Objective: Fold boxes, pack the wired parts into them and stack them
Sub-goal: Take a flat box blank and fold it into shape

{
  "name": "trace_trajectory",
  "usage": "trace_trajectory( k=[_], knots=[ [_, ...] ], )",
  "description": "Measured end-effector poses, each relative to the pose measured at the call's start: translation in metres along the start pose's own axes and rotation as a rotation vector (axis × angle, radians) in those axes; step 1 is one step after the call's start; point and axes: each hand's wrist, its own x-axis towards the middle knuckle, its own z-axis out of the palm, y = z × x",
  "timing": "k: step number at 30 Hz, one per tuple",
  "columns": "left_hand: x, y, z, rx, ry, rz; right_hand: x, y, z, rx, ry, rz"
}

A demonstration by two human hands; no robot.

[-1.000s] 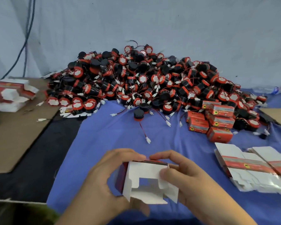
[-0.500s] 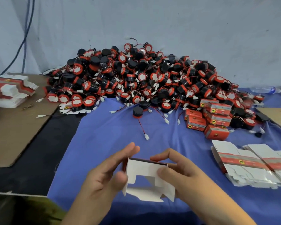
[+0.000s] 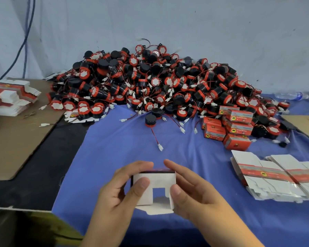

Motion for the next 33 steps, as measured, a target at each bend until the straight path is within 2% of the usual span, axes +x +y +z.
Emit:
trace_trajectory(
  k=[4,10,12,14,17,20,22,24,26,30,33],
  knots=[
    [0.000,0.003,0.001,0.089,-0.010,0.120,0.003,0.007,0.010,-0.084,0.107,-0.086],
    [-0.001,0.002,0.003,0.259,-0.144,0.330,0.004,0.008,0.008,-0.102,0.128,-0.080],
    [-0.003,-0.003,0.009,0.281,-0.122,0.397,0.006,0.012,0.010,-0.151,0.161,-0.108],
    [-0.007,-0.006,0.013,0.146,-0.038,0.330,0.006,0.014,0.014,-0.170,0.188,-0.132],
    [-0.011,-0.011,0.014,-0.124,0.085,0.101,0.005,0.018,0.014,-0.259,0.201,-0.221],
    [-0.009,-0.011,0.011,-0.202,0.168,0.009,-0.002,0.022,0.011,-0.411,0.131,-0.257],
    [-0.008,-0.007,0.009,-0.197,0.170,-0.008,-0.007,0.022,0.008,-0.417,0.045,-0.207],
    [-0.007,-0.004,0.007,-0.149,0.157,-0.019,-0.007,0.025,0.006,-0.438,0.037,-0.204],
    [-0.012,0.000,0.009,-0.121,0.131,0.002,-0.005,0.028,0.012,-0.413,0.162,-0.280],
    [-0.020,0.016,0.019,-0.119,0.065,0.079,-0.001,0.033,0.031,-0.194,0.388,-0.367],
    [-0.021,0.018,0.026,-0.009,0.043,0.184,-0.002,0.029,0.034,-0.024,0.389,-0.352]
  ],
)
